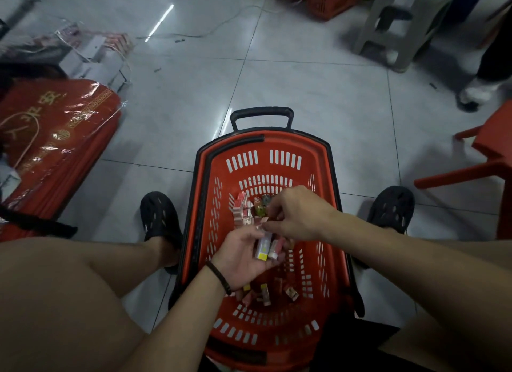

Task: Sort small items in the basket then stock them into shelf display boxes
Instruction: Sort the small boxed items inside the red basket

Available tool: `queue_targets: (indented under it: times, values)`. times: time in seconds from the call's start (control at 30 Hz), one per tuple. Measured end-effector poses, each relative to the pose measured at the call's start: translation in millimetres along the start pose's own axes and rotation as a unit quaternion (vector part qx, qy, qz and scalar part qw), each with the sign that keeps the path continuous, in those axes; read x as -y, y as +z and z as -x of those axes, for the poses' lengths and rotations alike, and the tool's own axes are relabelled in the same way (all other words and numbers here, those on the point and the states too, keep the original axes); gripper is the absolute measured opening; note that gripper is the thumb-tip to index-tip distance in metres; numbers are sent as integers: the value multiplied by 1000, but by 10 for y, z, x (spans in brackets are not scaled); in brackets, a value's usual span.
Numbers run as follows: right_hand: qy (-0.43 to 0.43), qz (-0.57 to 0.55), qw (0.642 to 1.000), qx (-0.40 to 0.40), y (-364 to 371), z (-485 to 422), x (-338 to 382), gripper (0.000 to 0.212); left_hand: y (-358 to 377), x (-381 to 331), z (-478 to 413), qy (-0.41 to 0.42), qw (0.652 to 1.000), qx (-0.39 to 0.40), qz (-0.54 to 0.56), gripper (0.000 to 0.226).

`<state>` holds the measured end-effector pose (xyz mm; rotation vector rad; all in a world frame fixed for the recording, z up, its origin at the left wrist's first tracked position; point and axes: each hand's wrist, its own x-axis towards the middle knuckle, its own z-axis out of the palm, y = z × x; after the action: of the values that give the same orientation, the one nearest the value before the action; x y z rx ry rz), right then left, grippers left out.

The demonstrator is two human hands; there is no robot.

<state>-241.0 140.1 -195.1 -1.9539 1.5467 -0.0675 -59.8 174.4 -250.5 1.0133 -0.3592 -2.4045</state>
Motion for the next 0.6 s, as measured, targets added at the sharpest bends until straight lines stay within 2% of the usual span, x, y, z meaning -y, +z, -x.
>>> queue_targets:
  times: [0.13, 0.23, 0.37, 0.43, 0.6]
  values:
    - [72, -138, 987, -48, -52, -18, 10, 28, -9, 7, -18, 55, 997, -32, -38, 53]
    - [101, -277, 955, -26, -72, 18, 33, 29, -15, -22, -29, 94, 991, -76, -49, 62]
    - [131, -273, 953, 3, 72, 51, 44, 12, -31, -61, -33, 127, 987, -98, -7, 67]
    - [148, -267, 952, 1, 134, 38, 46, 14, -3, -78, -32, 142, 984, -105, 7, 65]
    - [179, -346, 921, -30, 145, 6, 112, 8, 65, -228, -2, 147, 983, -107, 17, 57]
